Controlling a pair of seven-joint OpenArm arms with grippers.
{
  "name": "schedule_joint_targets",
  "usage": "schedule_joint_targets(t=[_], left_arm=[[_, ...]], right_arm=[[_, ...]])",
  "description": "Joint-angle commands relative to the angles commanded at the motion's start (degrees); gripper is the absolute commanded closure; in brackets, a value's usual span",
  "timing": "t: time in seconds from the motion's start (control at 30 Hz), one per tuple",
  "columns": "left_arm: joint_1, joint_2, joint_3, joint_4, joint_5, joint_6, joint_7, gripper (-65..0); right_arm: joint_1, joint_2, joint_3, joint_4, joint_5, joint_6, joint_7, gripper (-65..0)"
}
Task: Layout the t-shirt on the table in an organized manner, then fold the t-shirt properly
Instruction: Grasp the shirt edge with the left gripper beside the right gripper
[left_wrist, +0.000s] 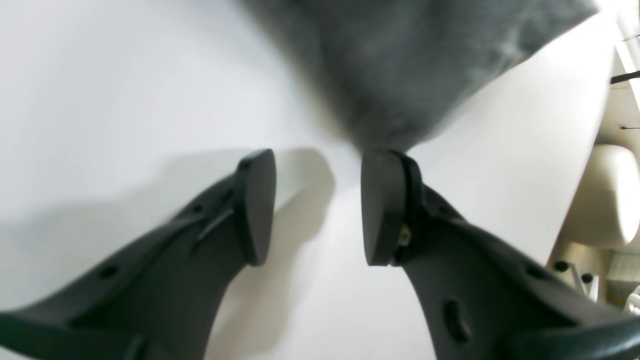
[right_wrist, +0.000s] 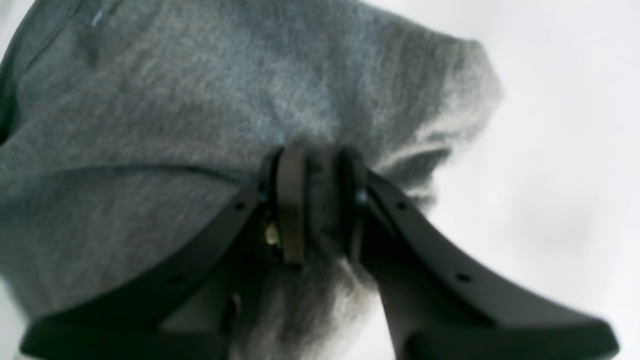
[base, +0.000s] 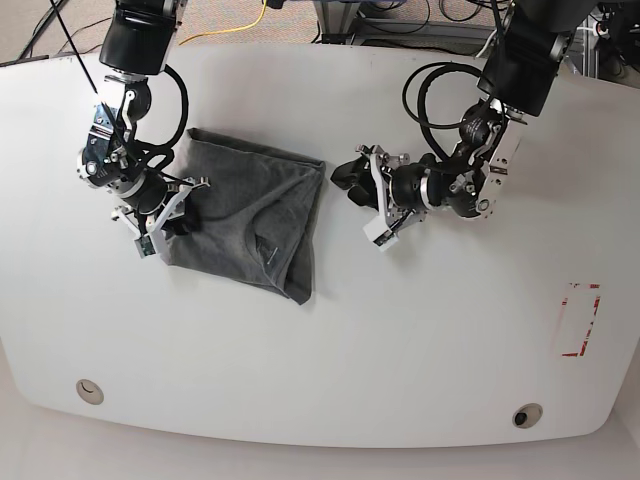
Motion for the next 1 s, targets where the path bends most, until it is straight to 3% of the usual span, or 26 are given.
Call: schedule_joint_targets(t=[0.07, 0.27, 0.4, 0.8, 1.0], left_arm=[[0.00, 0.00, 0.00, 1.67, 0.00, 0.00, 0.09, -25.3], [-0.09, 0.09, 0.00, 6.77, -3.34, 0.00, 0.09, -25.3], [-0.26, 0.88, 0.00, 6.95, -6.24, 0.18, -0.09, -25.3], [-1.49, 10.11, 0.18, 0.70, -6.59, 0.35, -0.35, -25.3], [-1.32, 11.87, 0.18, -1.05, -6.68, 0.35, -0.26, -25.4]], right_arm=[[-0.26, -0.35, 0.00, 3.16, 0.00, 0.00, -1.58, -12.7], [-0.44, -1.49, 0.35, 14.33, 0.35, 0.00, -9.58, -26.6], [-0.35, -2.46, 0.35, 18.46, -0.09, 0.00, -10.46, -34.6], [2.90, -2.46, 0.00, 10.73, -0.09, 0.00, -10.20, -35.5], [3.25, -2.46, 0.00, 9.32, -0.09, 0.00, -10.11, -35.5]])
